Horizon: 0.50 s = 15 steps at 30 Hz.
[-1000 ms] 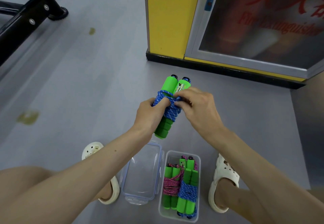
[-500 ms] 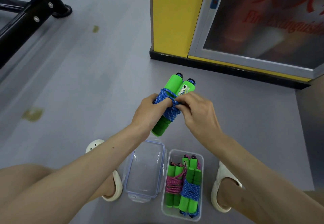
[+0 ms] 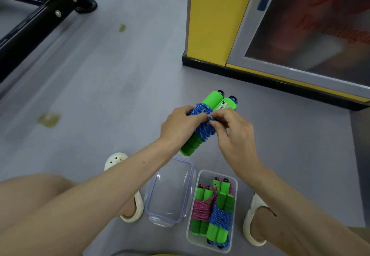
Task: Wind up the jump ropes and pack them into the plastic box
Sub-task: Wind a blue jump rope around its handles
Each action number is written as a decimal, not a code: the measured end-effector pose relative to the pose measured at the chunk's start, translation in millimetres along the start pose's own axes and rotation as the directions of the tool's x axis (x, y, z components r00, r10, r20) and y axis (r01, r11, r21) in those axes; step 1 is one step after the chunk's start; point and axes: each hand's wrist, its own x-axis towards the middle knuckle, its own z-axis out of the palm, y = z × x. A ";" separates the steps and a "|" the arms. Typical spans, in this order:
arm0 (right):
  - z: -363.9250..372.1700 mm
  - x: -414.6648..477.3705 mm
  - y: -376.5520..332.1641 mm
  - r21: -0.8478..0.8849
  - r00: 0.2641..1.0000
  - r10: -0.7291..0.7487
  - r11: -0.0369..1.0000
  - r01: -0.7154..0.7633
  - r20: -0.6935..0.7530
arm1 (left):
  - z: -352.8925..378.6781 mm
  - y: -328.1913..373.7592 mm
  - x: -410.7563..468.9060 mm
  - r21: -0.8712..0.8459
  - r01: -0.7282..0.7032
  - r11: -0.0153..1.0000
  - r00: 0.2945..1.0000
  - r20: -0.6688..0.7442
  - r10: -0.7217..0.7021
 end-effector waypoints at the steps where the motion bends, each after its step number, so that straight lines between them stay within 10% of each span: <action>1: -0.3 0.3 -0.8 0.005 1.000 0.016 1.000 -0.016 0.002 | 0.0 -0.3 -0.3 -0.009 -0.001 1.000 1.000 0.007 0.001; 8: -4.3 8.2 -12.8 0.163 0.941 0.330 0.935 -0.315 -0.075 | 2.0 -0.2 1.0 -0.084 -0.078 0.993 0.997 -0.028 0.075; 15: -0.2 17.2 -18.9 0.040 0.935 0.238 0.971 -0.235 -0.264 | 12.2 1.1 -3.5 -0.181 -0.091 0.979 0.990 -0.125 0.069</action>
